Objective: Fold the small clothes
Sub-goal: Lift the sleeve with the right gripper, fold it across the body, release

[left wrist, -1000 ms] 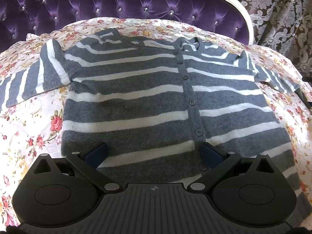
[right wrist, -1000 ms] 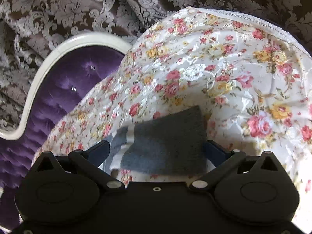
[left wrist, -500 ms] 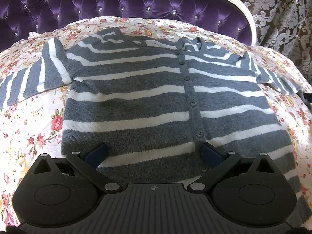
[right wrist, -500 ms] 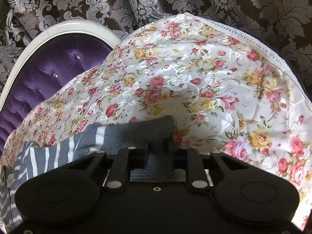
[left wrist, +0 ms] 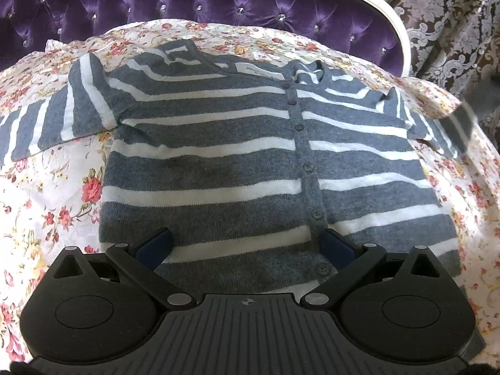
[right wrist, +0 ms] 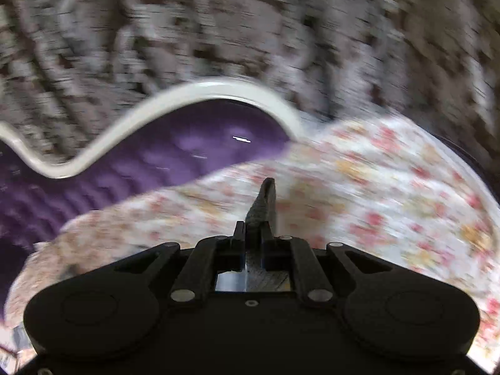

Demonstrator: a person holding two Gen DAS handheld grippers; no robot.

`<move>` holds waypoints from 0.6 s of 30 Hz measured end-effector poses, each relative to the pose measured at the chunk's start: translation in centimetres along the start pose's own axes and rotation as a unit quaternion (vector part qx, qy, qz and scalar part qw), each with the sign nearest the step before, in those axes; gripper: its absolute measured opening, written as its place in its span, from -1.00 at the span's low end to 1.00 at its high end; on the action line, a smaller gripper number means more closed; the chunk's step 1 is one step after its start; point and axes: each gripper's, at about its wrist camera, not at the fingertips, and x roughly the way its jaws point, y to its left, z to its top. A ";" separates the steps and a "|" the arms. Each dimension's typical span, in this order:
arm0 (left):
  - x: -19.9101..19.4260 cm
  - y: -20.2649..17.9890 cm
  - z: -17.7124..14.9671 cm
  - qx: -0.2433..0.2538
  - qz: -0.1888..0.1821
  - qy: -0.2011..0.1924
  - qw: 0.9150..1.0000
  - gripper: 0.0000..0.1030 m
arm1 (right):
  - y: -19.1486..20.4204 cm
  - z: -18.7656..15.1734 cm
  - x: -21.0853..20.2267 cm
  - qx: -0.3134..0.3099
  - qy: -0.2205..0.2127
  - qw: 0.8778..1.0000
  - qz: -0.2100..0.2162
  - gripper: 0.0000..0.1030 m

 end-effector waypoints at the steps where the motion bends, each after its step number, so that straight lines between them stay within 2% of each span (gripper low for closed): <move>1: -0.1 0.1 0.0 -0.002 0.000 0.001 1.000 0.98 | 1.9 0.3 0.1 -0.010 0.001 1.000 0.018 -0.70; 6: -1.0 0.3 0.2 -0.003 0.003 -0.011 1.000 0.98 | 10.8 0.2 1.4 -0.050 0.019 0.993 0.108 -0.70; 10: -1.9 0.5 0.4 -0.001 0.004 -0.024 1.000 0.98 | 17.2 -1.9 4.3 -0.078 0.057 0.981 0.170 -0.70; 13: -2.2 0.7 0.4 -0.004 -0.001 -0.023 1.000 0.98 | 21.9 -4.2 7.0 -0.108 0.094 0.970 0.199 -0.70; 18: -2.6 0.7 0.4 0.000 -0.006 -0.020 1.000 0.98 | 27.3 -8.2 11.4 -0.145 0.154 0.952 0.221 -0.70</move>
